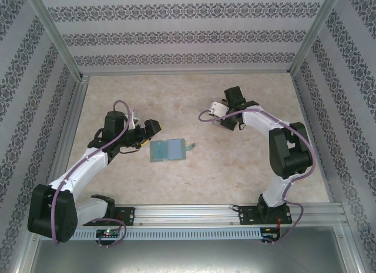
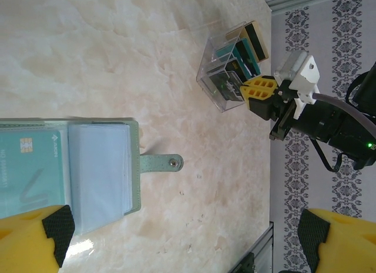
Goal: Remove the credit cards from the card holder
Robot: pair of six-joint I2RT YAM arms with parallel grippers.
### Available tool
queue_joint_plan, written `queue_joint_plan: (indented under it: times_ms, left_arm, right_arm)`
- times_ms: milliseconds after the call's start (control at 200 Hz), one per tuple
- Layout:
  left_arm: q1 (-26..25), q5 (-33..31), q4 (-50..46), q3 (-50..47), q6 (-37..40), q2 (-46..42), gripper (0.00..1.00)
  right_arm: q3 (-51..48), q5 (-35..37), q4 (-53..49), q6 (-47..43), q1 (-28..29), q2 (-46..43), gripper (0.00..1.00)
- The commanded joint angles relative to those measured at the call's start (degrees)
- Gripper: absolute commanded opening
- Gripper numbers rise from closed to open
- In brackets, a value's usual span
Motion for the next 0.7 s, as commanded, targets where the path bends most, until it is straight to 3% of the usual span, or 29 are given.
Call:
queue_joint_plan:
  times_ms: [0, 180, 694]
  left_arm:
    - [0.7, -0.3, -0.9, 0.3, 1.3, -1.1, 0.99]
    - [0.7, -0.2, -0.5, 0.0, 1.2, -1.1, 0.99]
    - [0.8, 0.1, 0.3, -0.7, 0.3, -1.5, 0.99]
  right_arm:
    - [-0.2, 2.3, 1.2, 0.3, -0.3, 1.1, 0.04]
    - [0.5, 3.8, 1.8, 1.4, -0.3, 0.9, 0.20]
    - [3.0, 10.2, 3.8, 8.5, -0.7, 1.1, 0.21]
